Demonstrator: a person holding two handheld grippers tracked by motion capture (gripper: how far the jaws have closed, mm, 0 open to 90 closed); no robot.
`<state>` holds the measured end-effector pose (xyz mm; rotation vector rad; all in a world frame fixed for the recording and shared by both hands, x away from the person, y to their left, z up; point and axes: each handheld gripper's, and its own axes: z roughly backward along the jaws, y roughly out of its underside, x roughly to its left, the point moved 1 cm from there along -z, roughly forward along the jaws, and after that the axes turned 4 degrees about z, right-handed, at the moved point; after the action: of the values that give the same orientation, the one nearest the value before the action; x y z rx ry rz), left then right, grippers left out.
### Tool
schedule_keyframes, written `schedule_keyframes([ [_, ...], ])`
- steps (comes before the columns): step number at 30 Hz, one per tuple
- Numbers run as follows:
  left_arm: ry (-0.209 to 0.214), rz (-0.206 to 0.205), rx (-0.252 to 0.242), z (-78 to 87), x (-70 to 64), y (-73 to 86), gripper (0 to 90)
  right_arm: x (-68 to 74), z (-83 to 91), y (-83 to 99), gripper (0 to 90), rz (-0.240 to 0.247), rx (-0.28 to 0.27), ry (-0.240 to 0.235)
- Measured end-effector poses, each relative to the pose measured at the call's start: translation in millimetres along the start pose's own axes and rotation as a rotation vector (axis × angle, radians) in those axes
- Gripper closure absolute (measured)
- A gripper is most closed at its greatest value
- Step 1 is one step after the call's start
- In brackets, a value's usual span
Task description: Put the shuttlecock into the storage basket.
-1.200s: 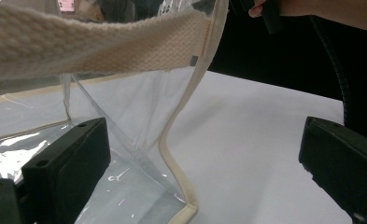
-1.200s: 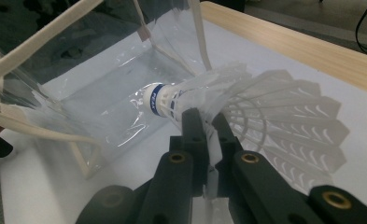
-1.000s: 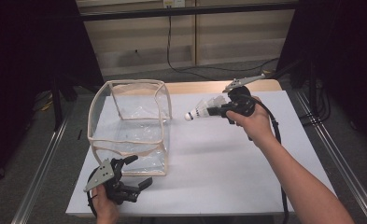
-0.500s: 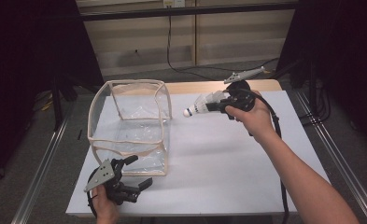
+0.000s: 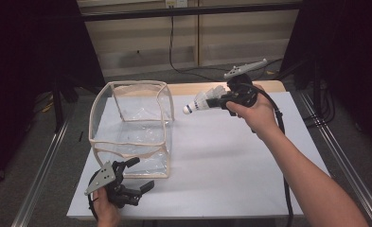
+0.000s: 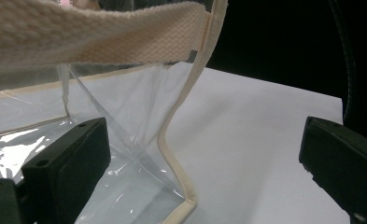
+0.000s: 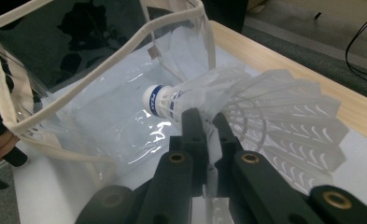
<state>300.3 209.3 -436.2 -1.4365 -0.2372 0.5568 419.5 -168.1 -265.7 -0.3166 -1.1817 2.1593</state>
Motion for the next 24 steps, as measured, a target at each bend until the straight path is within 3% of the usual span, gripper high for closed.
schedule_keyframes([
  [24,0.003,0.002,-0.009,0.9,-0.5,-0.9,2.2,12.1,-2.7,-34.0,88.0,0.024,-0.024,0.025],
])
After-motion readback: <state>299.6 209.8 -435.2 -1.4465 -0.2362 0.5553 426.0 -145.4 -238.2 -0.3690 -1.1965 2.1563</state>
